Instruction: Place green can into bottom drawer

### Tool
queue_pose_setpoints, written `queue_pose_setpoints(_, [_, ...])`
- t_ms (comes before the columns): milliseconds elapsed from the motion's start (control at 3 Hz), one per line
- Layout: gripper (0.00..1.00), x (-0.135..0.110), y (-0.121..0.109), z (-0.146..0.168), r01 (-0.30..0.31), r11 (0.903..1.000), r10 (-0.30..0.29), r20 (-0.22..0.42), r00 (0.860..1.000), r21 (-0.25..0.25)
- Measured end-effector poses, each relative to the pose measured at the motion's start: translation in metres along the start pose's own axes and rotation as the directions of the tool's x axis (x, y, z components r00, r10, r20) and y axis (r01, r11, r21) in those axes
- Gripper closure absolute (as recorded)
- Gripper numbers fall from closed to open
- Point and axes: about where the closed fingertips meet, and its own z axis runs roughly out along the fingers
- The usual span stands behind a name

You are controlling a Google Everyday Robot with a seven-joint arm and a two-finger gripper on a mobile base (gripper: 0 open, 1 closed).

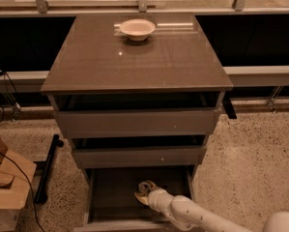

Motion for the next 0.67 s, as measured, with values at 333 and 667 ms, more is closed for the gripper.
queue_pose_setpoints(333, [0.57, 0.0210, 0.0004, 0.0161, -0.072, 0.9972, 0.072, 0.021, 0.997, 0.018])
queue_pose_setpoints(667, [0.28, 0.0225, 0.0024, 0.0175, -0.074, 0.9971, 0.074, 0.019, 0.997, 0.016])
